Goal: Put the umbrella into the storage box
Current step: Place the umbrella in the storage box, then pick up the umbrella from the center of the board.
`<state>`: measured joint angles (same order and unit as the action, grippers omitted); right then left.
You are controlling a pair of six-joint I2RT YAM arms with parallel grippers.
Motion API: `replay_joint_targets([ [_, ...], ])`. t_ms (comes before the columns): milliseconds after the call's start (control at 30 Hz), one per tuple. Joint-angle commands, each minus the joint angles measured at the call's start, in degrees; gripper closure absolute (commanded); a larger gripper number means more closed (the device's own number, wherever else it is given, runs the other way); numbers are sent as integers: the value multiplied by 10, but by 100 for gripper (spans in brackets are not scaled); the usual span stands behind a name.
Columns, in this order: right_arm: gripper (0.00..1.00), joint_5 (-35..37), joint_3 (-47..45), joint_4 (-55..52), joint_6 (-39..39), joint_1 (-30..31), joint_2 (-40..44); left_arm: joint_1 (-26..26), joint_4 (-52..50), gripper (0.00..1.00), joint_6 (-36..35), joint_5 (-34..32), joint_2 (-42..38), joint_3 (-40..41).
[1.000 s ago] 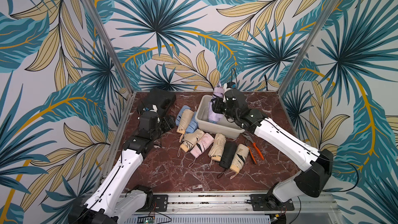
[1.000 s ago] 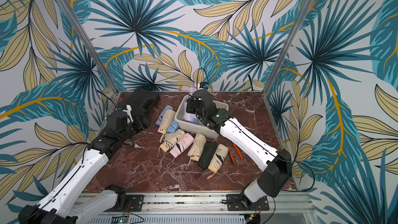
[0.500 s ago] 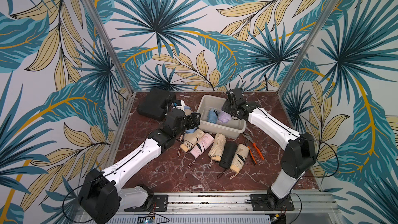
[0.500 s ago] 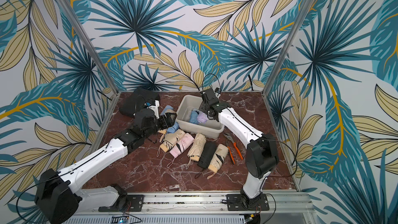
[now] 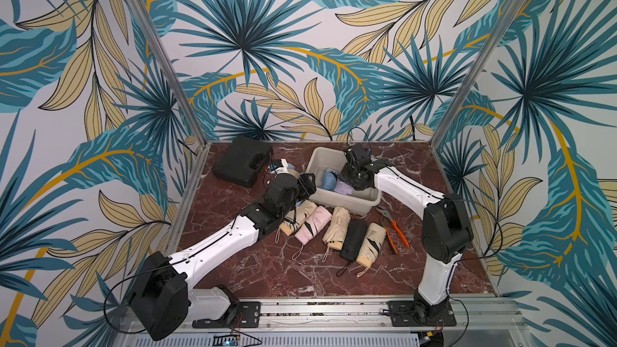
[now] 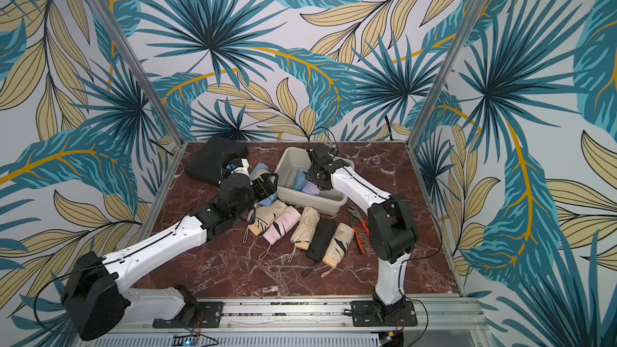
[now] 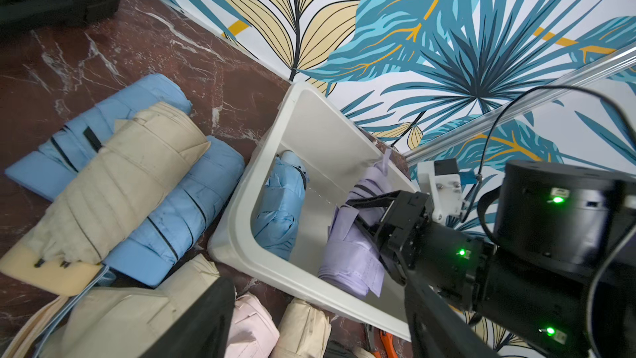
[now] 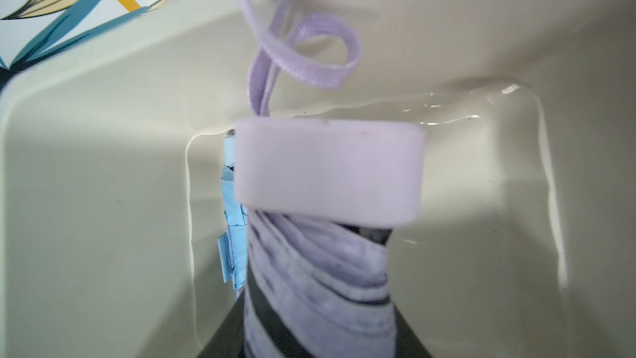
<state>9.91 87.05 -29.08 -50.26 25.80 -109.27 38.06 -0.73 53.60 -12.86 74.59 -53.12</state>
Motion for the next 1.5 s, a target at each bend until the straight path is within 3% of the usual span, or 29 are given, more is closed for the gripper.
replay_joint_targets([
  [0, 81, -22, -13, 39, -28, 3, -16, 0, -20, 19, 5, -28, 1, -17],
  [133, 72, -16, -10, 42, -23, 3, -38, -1, -27, 19, 9, -53, 0, -9],
  [367, 34, -7, -13, 66, 2, 3, -47, -2, -15, 18, 39, -82, -24, 31],
  [533, 23, -4, -29, 75, 21, 1, -8, 0, -60, 18, 43, -65, -52, 58],
  [633, 21, 4, -52, 75, 33, -1, 40, 0, -58, 18, 40, -24, -64, 87],
  [733, 21, 14, -73, 67, 57, -3, 91, 1, 8, 18, -14, 79, -52, 113],
  [833, 21, 17, -90, 52, 85, -4, 136, 25, 35, 18, -88, 221, -4, 91],
  [933, 21, 14, -120, 42, 101, -4, 182, 75, -17, 18, -133, 260, 54, 44],
  [1067, 21, 23, -176, 34, 93, -4, 254, 126, -90, 17, -150, 225, 118, -9],
  [1200, 21, 48, -233, 21, 83, -4, 332, 156, -131, 14, -120, 163, 155, -39],
  [1467, 20, 76, -287, -14, 92, -4, 426, 174, -195, 11, -73, 48, 155, -44],
])
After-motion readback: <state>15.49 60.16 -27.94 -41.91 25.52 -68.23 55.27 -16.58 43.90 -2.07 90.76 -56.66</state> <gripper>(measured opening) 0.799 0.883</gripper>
